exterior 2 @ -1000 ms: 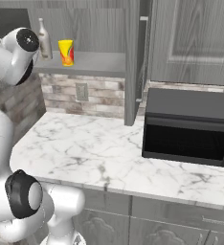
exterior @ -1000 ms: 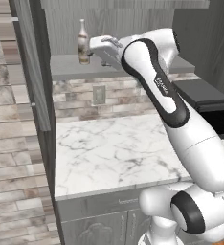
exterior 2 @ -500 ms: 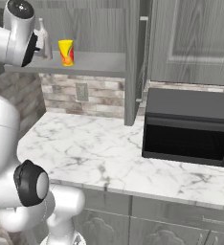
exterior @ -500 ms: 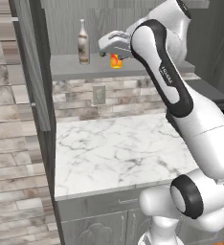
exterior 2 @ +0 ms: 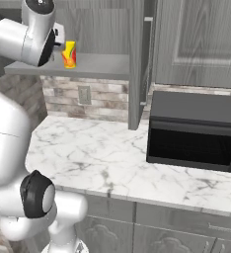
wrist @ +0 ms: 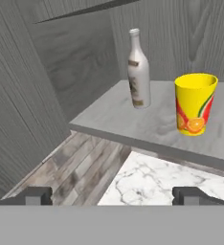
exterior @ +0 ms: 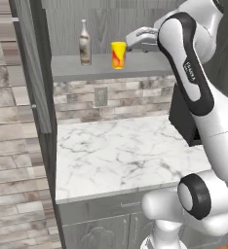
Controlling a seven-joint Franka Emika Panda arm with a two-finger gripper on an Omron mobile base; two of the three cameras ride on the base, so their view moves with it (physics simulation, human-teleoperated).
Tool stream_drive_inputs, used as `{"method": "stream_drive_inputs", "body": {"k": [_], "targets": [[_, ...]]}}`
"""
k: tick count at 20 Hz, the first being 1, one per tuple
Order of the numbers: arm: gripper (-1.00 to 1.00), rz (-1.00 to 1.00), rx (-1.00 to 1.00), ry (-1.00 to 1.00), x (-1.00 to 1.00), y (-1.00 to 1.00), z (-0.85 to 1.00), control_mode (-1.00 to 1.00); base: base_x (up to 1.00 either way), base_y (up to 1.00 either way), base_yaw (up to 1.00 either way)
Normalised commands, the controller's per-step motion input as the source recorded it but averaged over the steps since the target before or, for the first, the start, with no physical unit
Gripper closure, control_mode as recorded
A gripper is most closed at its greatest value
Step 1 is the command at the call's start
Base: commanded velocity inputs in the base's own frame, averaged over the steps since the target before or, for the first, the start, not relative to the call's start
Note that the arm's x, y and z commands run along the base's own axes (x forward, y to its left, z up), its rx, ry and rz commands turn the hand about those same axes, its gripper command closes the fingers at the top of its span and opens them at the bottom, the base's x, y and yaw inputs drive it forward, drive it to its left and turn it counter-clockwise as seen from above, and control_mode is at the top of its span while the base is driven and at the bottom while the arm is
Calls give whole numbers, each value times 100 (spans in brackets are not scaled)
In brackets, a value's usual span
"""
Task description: Open the cabinet directly in front. Then move the liquor and the cup to the dining counter with the candle on it.
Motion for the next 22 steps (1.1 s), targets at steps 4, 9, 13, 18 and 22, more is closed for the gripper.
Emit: {"method": "stream_drive_inputs", "body": {"k": [4,9,13,18,22], "targets": [[-100,-10,1,-1,1,-18,0,-100,0,0,0],[-100,-31,6,-4,12,-16,3,-100,0,0,0],[-100,-32,8,0,14,-16,12,-100,0,0,0],[-100,-9,2,0,29,-3,2,-100,0,0,0],[-100,0,0,0,40,-15,0,-100,0,0,0]]}}
